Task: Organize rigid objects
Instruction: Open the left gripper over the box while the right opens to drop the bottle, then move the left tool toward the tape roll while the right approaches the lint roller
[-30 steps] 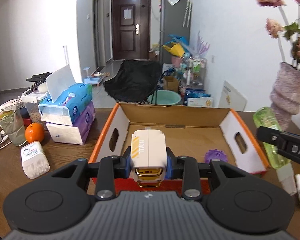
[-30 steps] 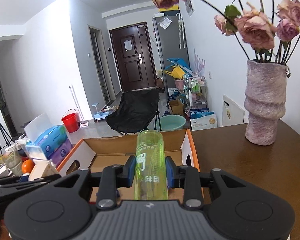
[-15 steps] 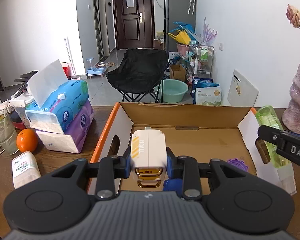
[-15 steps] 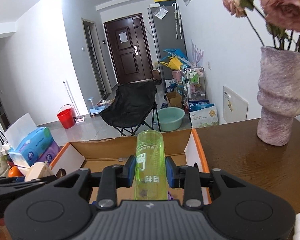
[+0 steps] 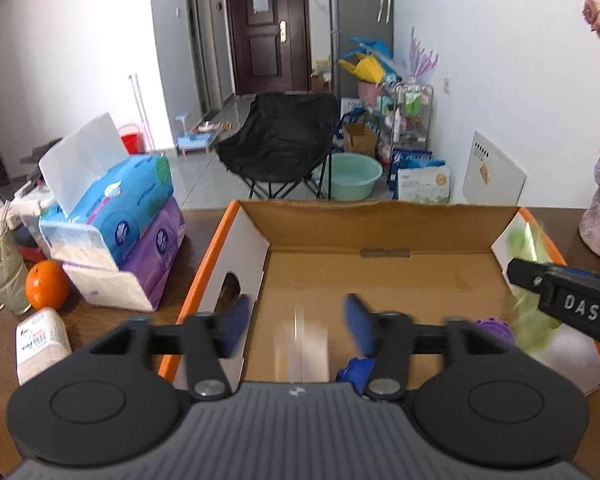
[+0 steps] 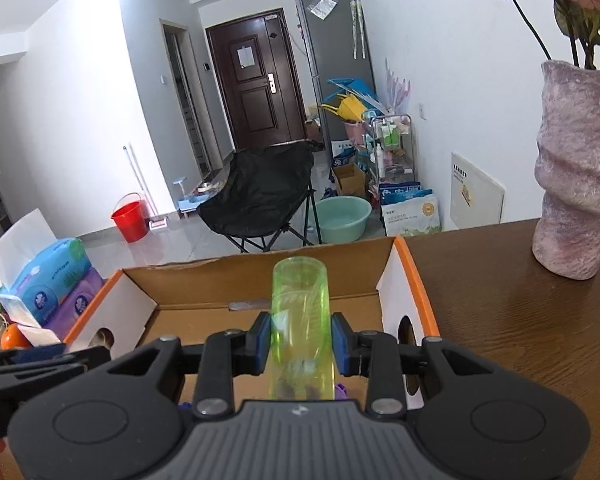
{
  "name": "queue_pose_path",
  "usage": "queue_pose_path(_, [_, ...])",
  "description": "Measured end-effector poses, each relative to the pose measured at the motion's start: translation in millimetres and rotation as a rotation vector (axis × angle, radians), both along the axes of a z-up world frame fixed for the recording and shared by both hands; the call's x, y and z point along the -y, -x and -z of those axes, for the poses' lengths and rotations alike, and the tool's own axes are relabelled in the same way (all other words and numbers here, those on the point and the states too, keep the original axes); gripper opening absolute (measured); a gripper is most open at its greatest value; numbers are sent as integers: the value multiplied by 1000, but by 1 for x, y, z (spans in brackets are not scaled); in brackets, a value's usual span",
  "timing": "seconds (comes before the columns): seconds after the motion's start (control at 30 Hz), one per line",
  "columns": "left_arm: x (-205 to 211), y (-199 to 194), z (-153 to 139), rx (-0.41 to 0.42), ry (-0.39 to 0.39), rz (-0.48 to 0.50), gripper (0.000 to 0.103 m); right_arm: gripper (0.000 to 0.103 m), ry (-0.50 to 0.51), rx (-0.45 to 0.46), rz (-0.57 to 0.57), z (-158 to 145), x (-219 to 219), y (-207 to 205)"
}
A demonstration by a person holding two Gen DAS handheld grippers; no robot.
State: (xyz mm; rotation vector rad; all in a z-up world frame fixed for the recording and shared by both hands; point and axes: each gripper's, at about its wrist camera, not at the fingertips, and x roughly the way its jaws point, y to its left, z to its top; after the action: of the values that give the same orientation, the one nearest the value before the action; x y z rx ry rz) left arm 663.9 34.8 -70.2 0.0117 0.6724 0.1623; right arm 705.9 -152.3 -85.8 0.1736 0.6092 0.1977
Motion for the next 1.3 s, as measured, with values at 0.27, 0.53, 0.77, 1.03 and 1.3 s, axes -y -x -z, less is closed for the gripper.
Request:
queue_pose_path(0.27, [-8, 15, -11, 58, -4, -29, 103, 96, -38, 36, 5, -4, 14, 12])
queue_pose_path(0.53, [-14, 39, -20, 60, 11, -54, 103, 103, -32, 57, -17, -18, 17, 35])
queue_pose_path(0.77, [-17, 68, -29, 81, 21, -48, 103, 103, -24, 88, -24, -31, 19, 70])
queue_pose_path(1.03, [-14, 115, -39, 113, 38, -29, 103, 103, 22, 116, -49, -48, 23, 128])
queue_pose_path(1.3, [-8, 176, -48, 156, 23, 6, 103, 103, 54, 136, -75, -55, 30, 183])
